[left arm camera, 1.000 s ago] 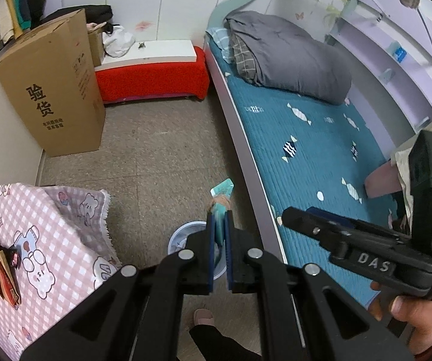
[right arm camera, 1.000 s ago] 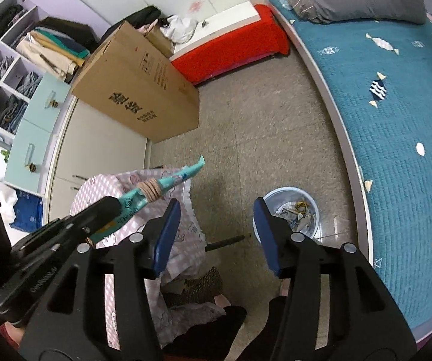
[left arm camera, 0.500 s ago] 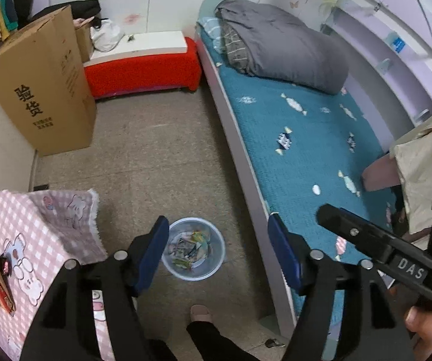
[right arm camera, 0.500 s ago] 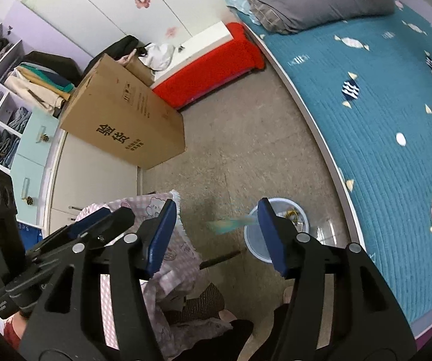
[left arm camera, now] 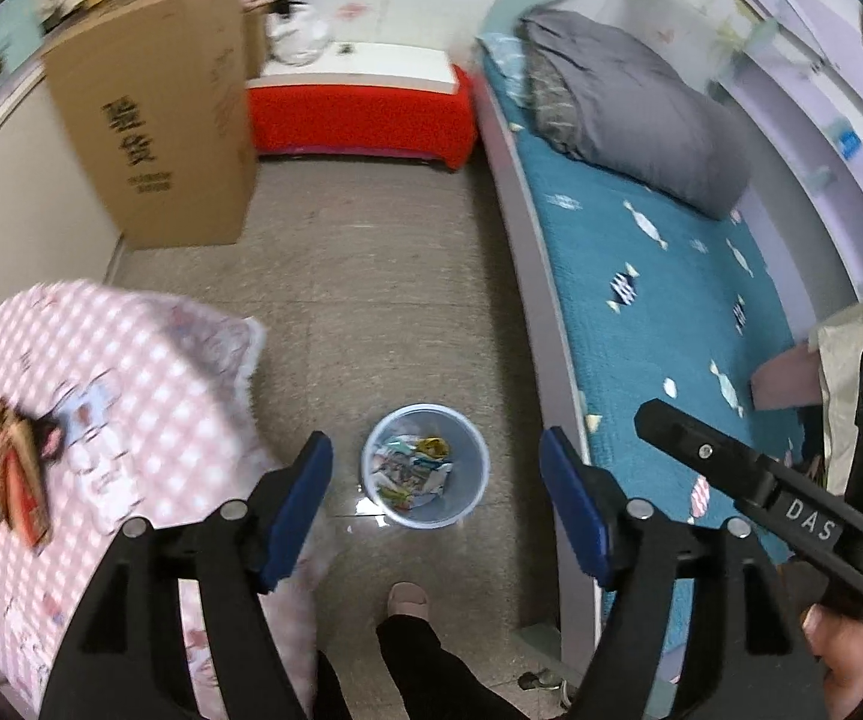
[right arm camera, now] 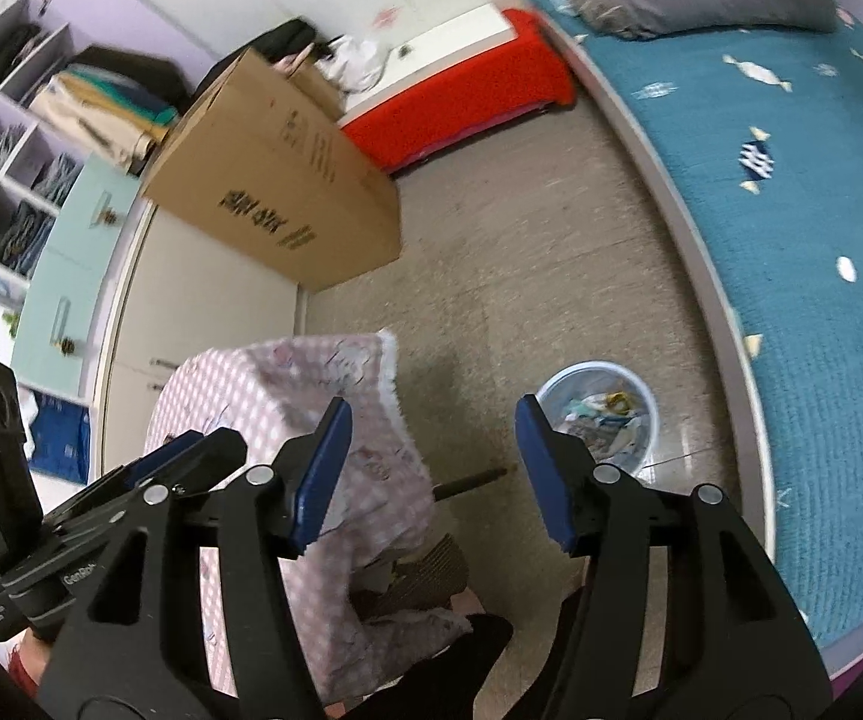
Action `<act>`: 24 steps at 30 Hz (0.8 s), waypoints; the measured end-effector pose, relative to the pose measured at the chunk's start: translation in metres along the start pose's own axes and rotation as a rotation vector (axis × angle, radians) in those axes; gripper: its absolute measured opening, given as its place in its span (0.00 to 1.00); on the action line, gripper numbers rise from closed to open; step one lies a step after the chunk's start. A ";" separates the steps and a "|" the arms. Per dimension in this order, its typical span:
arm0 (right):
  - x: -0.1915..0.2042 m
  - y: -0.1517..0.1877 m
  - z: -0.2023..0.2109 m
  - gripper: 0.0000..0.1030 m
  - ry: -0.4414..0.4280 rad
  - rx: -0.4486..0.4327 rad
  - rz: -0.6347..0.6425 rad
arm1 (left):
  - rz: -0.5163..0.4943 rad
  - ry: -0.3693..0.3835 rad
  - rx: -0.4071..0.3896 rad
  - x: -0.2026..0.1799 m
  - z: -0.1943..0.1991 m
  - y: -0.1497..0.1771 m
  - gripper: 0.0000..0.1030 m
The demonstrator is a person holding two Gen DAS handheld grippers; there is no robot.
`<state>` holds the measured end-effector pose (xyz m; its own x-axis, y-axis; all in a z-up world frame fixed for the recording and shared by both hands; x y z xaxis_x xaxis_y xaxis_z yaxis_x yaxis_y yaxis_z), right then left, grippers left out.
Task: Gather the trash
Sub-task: 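Open both grippers over the bucket to drop the toothbrush and tube, then move both grippers back over the table toward the remaining trash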
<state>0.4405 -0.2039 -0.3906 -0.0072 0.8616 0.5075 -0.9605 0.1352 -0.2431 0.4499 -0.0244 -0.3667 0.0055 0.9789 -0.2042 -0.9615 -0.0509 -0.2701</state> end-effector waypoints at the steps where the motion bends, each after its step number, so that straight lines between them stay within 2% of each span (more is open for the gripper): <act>1: 0.013 0.004 -0.006 0.55 -0.003 0.007 0.015 | 0.023 -0.004 -0.008 0.018 0.006 0.005 0.68; 6: 0.082 0.029 -0.038 0.55 -0.011 0.042 0.091 | 0.109 -0.021 -0.055 0.097 0.036 0.021 0.68; 14: 0.205 0.082 -0.106 0.55 -0.027 0.114 0.201 | 0.272 -0.083 -0.098 0.256 0.077 0.062 0.68; 20: 0.263 0.118 -0.152 0.55 -0.031 0.164 0.227 | 0.378 -0.154 -0.067 0.364 0.080 0.100 0.68; 24: 0.295 0.137 -0.177 0.61 -0.028 0.184 0.227 | 0.426 -0.182 -0.011 0.421 0.068 0.126 0.68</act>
<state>0.3561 0.1551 -0.4204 -0.2328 0.8454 0.4807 -0.9677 -0.1524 -0.2007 0.3123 0.3945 -0.4230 -0.4384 0.8891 -0.1313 -0.8647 -0.4571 -0.2082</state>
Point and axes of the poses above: each gripper's, at about its wrist camera, not at the fingertips, and z roughly against the way its jaws point, x to its left, y to its underside, the point moved 8 cm from there along -z, roughly the way its jaws point, and after that the axes turned 6 degrees about x, right-handed, at the moved point
